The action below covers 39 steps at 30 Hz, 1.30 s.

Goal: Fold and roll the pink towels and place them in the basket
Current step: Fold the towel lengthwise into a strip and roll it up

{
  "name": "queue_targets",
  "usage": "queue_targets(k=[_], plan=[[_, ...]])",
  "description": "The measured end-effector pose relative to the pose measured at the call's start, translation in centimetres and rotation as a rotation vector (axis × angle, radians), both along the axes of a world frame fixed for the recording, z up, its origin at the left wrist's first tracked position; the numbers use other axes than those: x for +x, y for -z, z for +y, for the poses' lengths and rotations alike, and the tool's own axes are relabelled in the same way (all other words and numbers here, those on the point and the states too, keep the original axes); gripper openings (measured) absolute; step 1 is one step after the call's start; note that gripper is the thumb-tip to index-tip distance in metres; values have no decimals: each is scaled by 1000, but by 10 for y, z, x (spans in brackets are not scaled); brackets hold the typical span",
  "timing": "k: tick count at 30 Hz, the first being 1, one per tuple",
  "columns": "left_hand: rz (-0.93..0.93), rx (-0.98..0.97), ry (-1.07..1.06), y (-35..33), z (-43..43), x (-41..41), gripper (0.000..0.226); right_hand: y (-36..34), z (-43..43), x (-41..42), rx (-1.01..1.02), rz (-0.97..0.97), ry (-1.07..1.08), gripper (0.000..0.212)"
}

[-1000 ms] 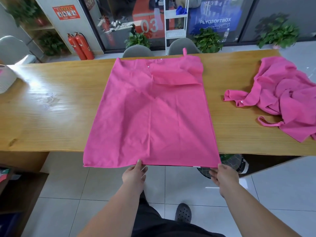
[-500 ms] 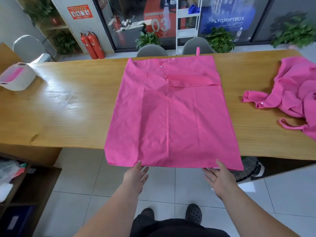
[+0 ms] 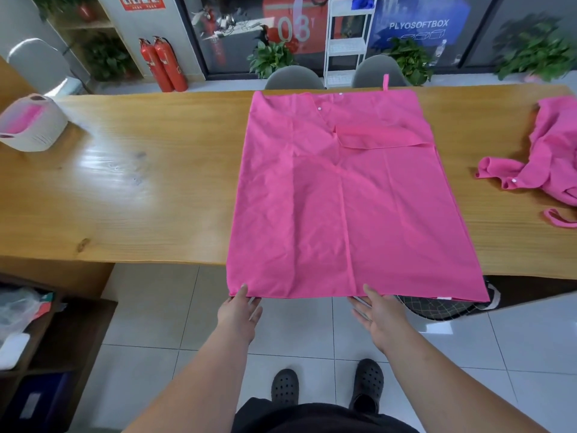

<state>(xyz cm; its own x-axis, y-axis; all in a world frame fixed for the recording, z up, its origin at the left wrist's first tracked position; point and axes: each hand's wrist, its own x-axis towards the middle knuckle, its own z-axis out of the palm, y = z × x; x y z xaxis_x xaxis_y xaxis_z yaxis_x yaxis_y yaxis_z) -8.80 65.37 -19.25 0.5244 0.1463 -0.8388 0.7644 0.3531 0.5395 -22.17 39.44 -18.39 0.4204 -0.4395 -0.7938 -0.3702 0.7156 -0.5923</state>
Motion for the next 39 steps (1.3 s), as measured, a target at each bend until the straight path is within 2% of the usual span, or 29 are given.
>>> queue_targets(k=[4,8,12,16,18,20,22,24,26,28,31,34,36,39], plan=[[-1,9,4,4,24,13,37,-2,22,9,-46,40,10,15],[-43,80,118,4,46,21,24,0,41,14,-96,47,98,15],[-114,147,261,3,67,27,19,-1,56,17,-256,35,227,16],[-204,276,408,3,79,26,12,0,65,21,-393,78,294,36],[-234,343,470,0,80,24,12,-4,70,20,-524,114,233,45],[-277,422,512,-7,77,24,17,-8,70,18,-664,123,82,55],[-380,474,537,-20,71,27,23,-10,66,17,-739,136,-57,42],[-559,405,557,-41,57,32,22,-12,61,16,-718,137,-80,24],[-740,323,585,-61,43,38,25,-14,59,14,-643,96,-25,21],[-812,375,630,-67,41,44,32,-16,58,11,-585,42,23,19],[-611,598,755,-36,66,46,38,-13,59,8,-540,29,1,22],[-310,623,803,-11,93,38,40,-10,63,6,-457,41,-108,27],[-299,558,762,-20,83,42,31,-11,63,7,-441,34,-131,26],[-531,220,611,-78,43,58,25,-22,58,12,-428,-26,54,20]])
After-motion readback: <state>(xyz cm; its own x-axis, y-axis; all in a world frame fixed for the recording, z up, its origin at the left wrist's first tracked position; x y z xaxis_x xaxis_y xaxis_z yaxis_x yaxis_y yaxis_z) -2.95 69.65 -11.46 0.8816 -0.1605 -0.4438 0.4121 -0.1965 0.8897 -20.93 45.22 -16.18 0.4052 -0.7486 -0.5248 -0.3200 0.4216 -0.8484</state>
